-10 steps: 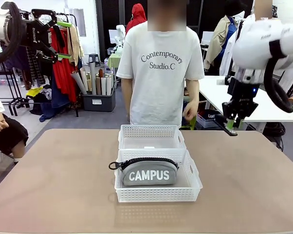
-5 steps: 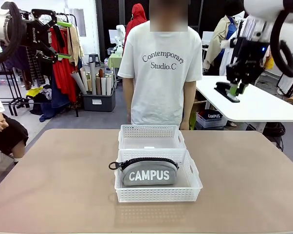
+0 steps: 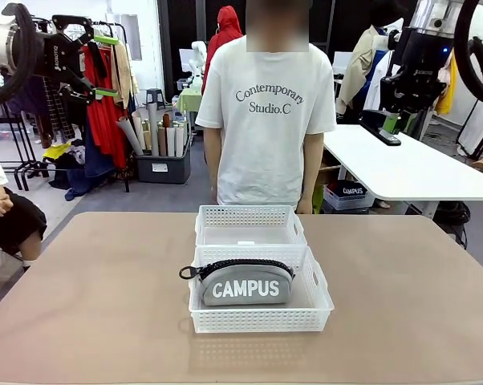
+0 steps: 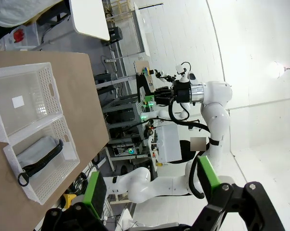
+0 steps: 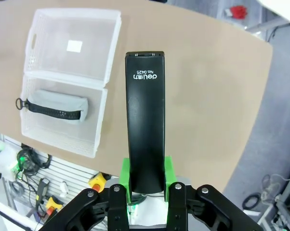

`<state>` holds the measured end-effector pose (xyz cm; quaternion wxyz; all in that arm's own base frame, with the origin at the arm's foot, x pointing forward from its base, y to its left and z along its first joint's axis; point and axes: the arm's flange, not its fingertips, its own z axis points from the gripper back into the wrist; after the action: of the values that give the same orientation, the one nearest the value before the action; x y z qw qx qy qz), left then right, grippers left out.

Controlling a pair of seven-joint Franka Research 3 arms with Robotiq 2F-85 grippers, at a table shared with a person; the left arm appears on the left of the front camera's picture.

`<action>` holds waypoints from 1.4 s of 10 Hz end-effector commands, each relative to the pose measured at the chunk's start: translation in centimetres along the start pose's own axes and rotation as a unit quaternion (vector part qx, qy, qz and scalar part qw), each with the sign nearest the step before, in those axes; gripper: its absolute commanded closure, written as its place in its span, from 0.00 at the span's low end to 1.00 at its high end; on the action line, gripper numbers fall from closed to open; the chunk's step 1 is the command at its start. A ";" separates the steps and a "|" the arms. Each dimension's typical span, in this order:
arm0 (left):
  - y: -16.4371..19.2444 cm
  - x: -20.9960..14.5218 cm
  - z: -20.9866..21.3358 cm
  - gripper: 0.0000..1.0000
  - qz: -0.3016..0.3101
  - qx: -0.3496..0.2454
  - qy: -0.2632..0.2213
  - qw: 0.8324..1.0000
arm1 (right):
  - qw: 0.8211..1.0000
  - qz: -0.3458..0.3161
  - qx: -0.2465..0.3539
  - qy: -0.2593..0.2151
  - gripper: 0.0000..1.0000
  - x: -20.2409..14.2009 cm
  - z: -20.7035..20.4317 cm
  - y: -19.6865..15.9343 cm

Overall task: Distribute items into two baskets.
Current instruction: Place the picked Stapler into the Organizing basket as instructed by the person.

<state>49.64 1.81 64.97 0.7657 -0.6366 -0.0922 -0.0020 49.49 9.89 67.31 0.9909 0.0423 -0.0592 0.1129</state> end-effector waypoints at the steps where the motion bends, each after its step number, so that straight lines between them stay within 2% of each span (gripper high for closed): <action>1: -0.1 -0.2 0.0 0.00 0.000 0.000 0.000 1.000 | 1.000 0.000 0.000 0.003 1.00 -0.1 -0.5 0.1; 14: -0.1 -0.2 0.0 0.00 0.000 0.000 0.000 1.000 | 1.000 0.000 0.000 0.003 1.00 -0.1 -0.5 0.1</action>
<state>49.64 1.81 64.97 0.7657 -0.6366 -0.0922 -0.0020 49.74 9.99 66.68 0.9912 0.0423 -0.0528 0.1134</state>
